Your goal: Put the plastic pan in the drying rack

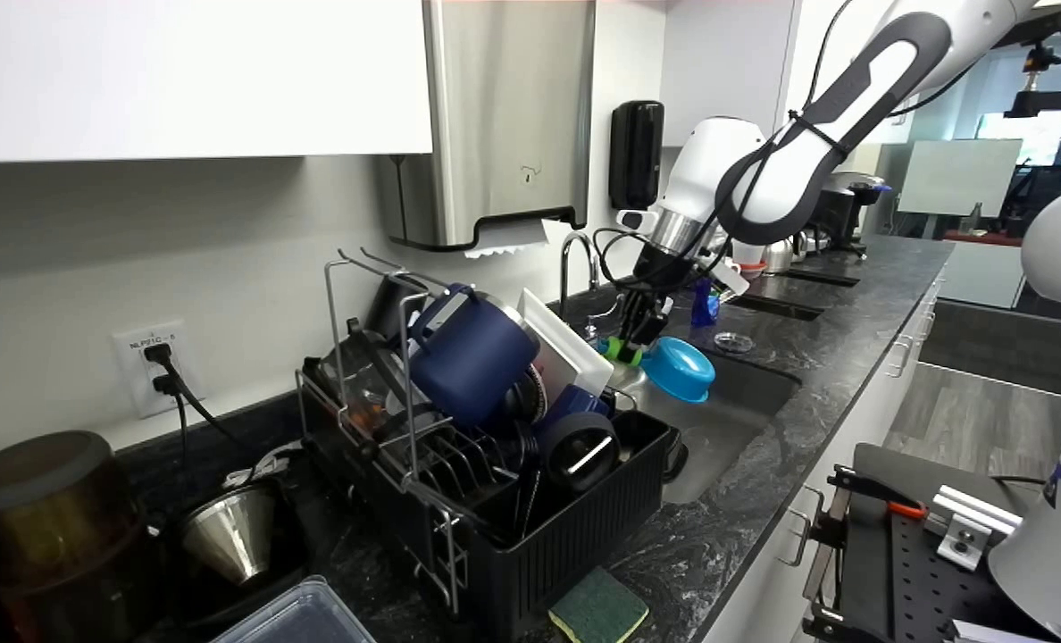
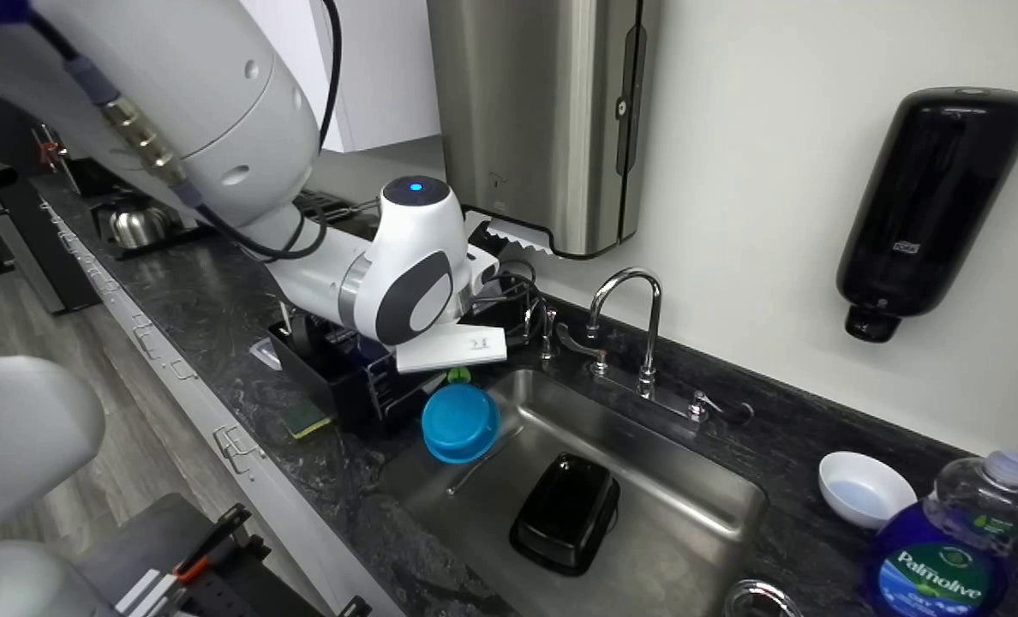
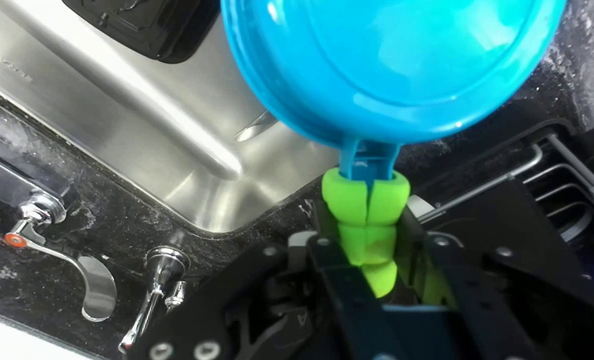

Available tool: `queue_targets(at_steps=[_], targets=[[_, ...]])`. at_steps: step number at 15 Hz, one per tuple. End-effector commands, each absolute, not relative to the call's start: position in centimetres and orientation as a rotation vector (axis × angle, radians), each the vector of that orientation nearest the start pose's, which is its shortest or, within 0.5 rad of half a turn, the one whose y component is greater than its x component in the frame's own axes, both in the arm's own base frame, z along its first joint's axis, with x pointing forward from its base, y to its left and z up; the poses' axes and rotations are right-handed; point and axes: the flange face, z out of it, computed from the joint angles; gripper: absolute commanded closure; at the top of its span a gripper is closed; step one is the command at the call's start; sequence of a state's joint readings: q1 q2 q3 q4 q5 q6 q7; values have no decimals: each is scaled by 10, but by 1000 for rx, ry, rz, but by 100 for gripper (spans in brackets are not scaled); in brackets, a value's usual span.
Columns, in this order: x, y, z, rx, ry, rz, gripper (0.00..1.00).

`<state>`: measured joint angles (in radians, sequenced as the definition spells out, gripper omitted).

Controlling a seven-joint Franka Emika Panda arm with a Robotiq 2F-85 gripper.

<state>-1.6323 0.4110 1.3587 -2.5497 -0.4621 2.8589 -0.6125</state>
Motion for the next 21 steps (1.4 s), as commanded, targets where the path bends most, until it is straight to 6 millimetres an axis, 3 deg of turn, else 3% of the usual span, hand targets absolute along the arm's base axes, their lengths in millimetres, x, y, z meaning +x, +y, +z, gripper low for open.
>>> queue_targets(at_steps=[1,10,11,14,18,21], targets=[[467,-85,270,-2842,-1041,-548,69],[467,-84,270,-2837,-1039,-551,69],[467,-82,273,-2825,-1049,-563,92],[468,-64,295,-2790,-1101,-666,92],[463,-31,341,-2730,-1241,-815,92],[451,-18,375,-2700,-1323,-904,92]])
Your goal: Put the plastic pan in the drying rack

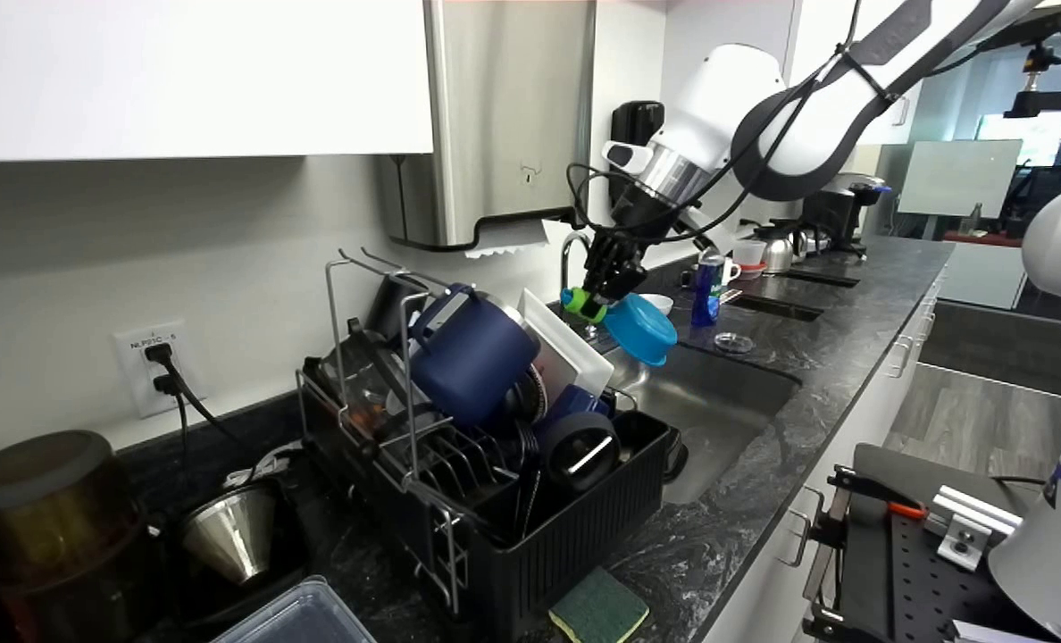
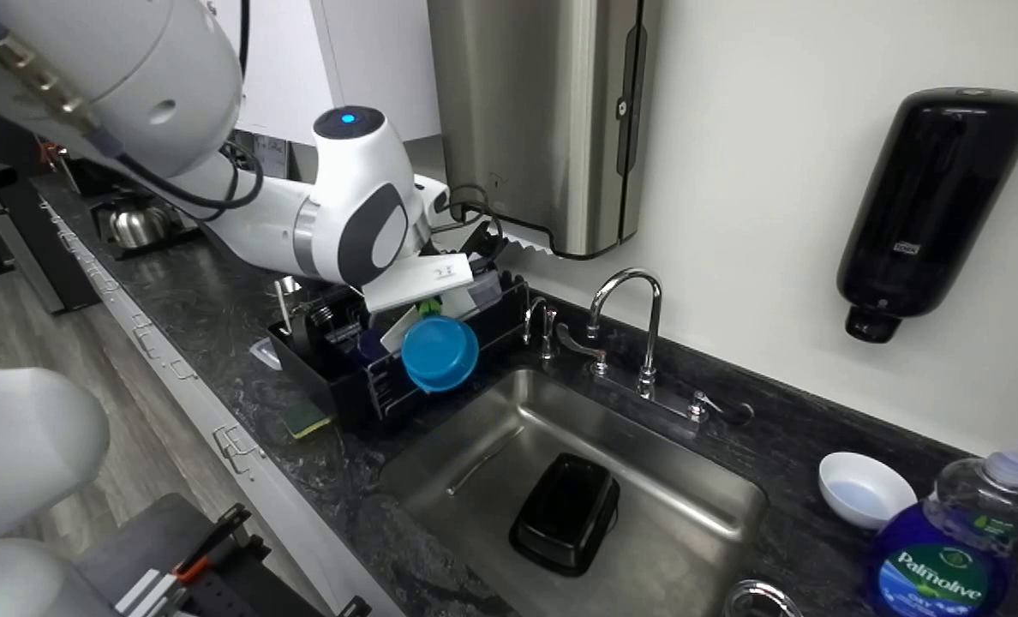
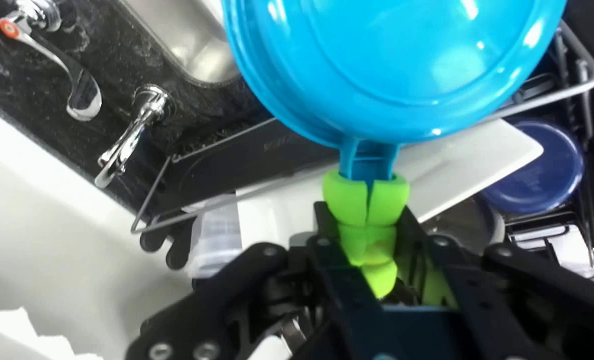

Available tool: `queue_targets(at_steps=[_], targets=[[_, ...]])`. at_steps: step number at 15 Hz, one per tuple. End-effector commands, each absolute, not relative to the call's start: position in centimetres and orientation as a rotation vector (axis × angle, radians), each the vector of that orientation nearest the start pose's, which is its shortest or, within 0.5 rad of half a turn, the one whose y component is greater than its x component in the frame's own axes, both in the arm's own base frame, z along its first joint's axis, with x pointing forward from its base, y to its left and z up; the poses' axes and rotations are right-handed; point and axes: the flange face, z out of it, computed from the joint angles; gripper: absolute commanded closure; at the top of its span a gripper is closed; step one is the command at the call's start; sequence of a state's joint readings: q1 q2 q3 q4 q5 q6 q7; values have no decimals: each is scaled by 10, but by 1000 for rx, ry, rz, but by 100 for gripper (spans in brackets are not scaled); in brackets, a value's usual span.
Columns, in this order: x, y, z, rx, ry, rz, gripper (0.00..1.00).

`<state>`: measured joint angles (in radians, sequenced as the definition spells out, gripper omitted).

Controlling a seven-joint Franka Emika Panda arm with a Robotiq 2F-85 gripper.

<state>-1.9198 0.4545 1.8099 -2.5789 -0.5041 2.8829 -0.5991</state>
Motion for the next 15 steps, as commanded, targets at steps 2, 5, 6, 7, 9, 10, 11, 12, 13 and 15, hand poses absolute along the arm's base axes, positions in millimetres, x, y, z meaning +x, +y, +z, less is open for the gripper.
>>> queue_targets(at_steps=[2,5,6,7,9,10,11,12,13,15], targets=[[439,-15,398,-2691,-1365,-972,92],[418,-11,434,-2649,-1422,-1118,92],[411,-9,446,-2628,-1432,-1168,92],[404,-7,458,-2598,-1439,-1217,92],[395,1,476,-2546,-1465,-1276,92],[391,5,483,-2527,-1474,-1291,92],[387,8,487,-2513,-1485,-1298,92],[385,11,490,-2505,-1498,-1295,92],[382,13,492,-2503,-1508,-1289,92],[382,19,493,-2530,-1549,-1223,92]])
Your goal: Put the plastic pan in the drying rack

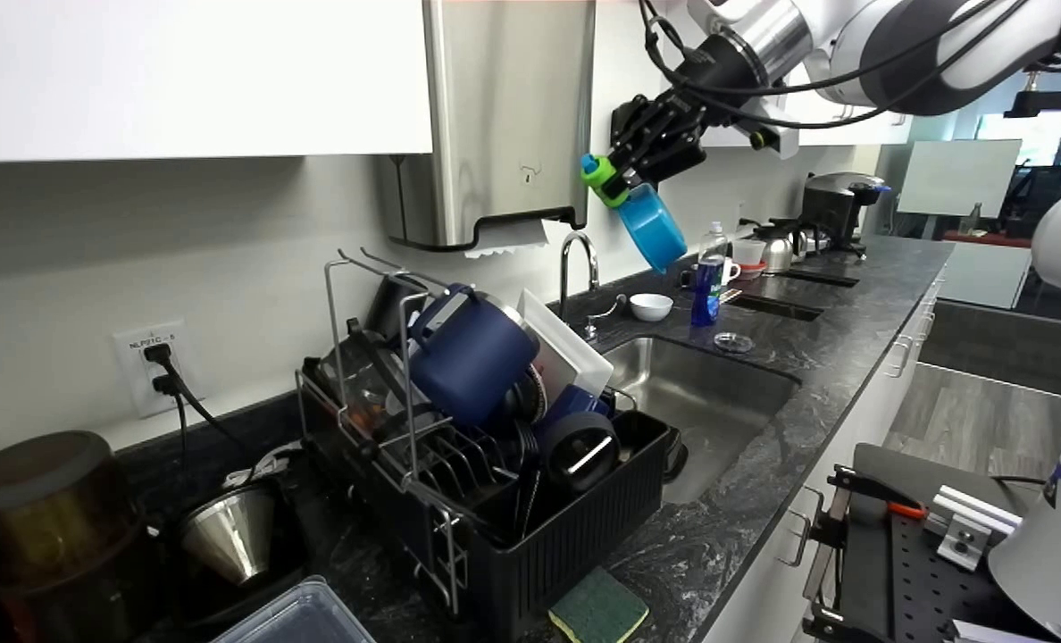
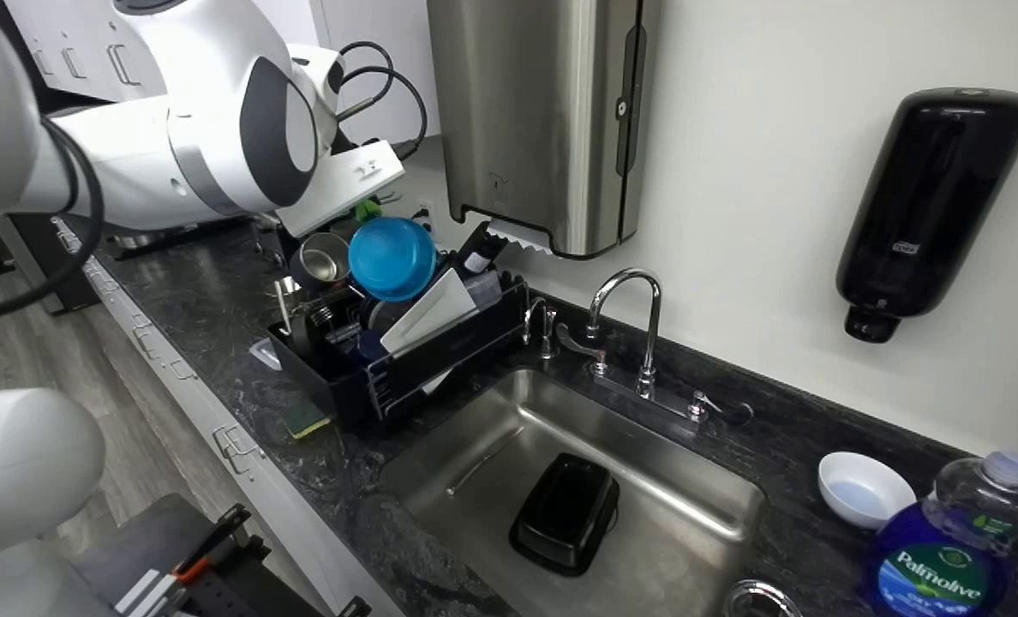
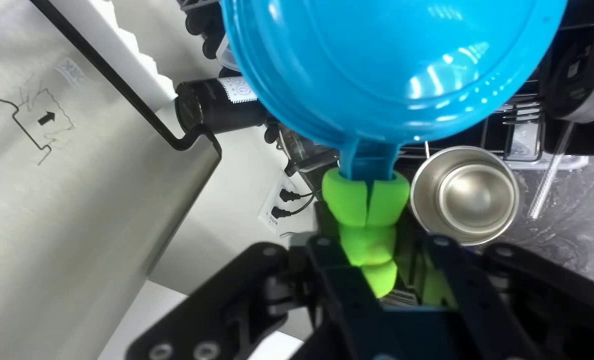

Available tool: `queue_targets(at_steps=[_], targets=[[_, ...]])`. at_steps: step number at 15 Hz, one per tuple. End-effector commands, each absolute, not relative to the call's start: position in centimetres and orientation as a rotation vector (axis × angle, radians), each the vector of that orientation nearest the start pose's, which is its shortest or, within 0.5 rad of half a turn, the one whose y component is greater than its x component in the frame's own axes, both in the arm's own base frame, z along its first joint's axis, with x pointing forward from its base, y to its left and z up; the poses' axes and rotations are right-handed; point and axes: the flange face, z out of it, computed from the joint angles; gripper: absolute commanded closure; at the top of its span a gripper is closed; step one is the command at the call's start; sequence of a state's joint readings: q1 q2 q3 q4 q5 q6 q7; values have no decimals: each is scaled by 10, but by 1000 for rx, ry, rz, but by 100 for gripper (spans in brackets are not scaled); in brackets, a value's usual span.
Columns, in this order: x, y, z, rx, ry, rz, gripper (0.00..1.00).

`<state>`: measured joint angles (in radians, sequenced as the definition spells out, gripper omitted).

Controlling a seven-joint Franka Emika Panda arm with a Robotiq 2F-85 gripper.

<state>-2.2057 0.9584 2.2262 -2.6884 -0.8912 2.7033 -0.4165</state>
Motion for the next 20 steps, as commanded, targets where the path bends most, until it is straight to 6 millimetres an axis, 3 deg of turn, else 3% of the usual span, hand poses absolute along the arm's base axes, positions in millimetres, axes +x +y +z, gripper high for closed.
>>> queue_targets(at_steps=[1,9,20], targets=[[383,24,493,-2544,-1575,-1179,92],[393,63,502,-2584,-1737,-999,92],[435,84,500,-2627,-1769,-922,92]])
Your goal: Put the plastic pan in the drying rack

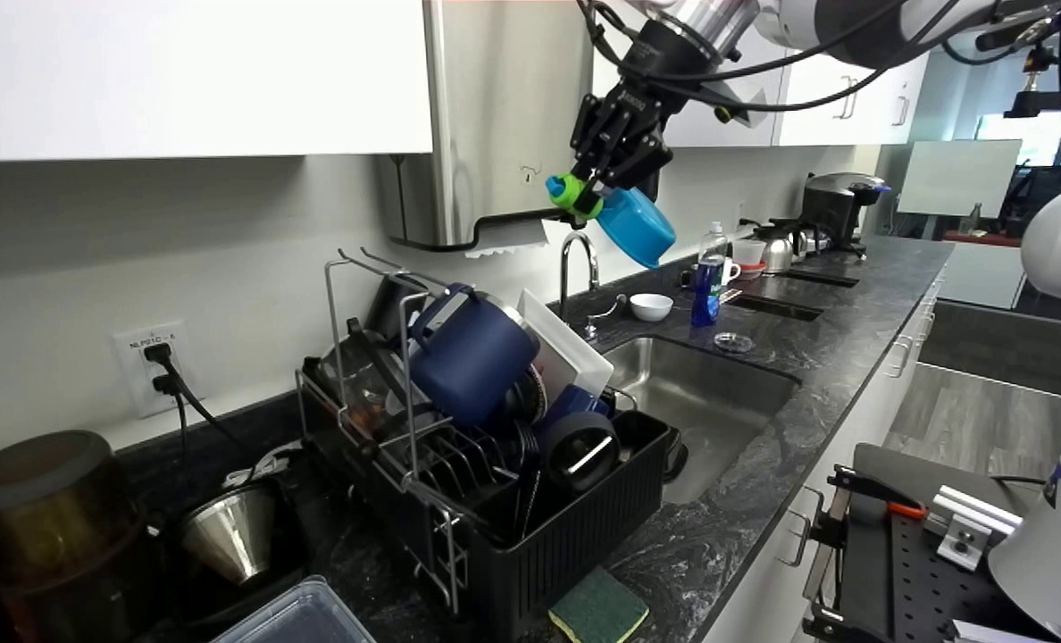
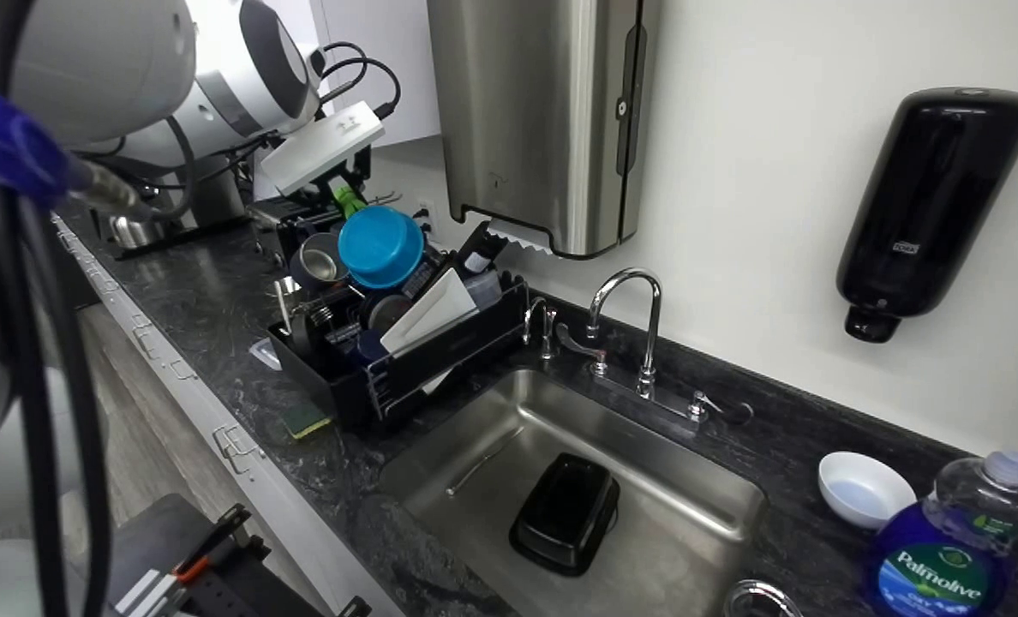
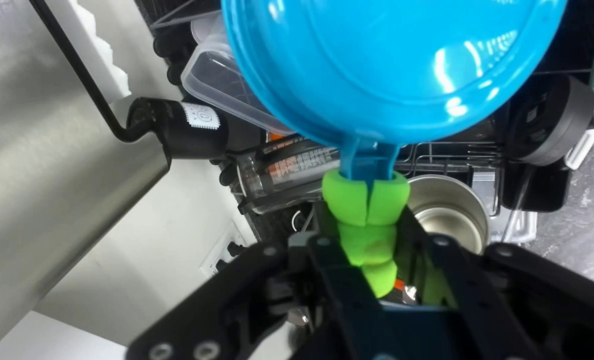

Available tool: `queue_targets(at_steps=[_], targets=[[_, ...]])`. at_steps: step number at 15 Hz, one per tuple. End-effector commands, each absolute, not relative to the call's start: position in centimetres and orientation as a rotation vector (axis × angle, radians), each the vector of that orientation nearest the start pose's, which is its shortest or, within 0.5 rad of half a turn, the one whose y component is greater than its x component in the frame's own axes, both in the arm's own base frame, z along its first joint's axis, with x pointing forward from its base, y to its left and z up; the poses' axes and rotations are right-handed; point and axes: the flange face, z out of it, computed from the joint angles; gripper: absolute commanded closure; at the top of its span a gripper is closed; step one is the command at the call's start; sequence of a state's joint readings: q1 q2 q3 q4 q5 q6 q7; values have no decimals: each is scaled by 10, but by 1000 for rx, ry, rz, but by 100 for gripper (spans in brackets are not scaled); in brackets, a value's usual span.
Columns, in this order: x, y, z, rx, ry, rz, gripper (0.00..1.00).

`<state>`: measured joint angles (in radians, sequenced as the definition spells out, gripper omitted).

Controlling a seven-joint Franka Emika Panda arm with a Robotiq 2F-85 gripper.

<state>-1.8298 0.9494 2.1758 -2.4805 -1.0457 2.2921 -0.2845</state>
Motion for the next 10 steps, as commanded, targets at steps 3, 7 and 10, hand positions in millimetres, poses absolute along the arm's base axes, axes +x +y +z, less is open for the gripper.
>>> queue_targets(at_steps=[3,7,10], targets=[[444,90,495,-2626,-1774,-897,92],[454,95,490,-2591,-1775,-897,92],[460,100,487,-2551,-1765,-909,92]])
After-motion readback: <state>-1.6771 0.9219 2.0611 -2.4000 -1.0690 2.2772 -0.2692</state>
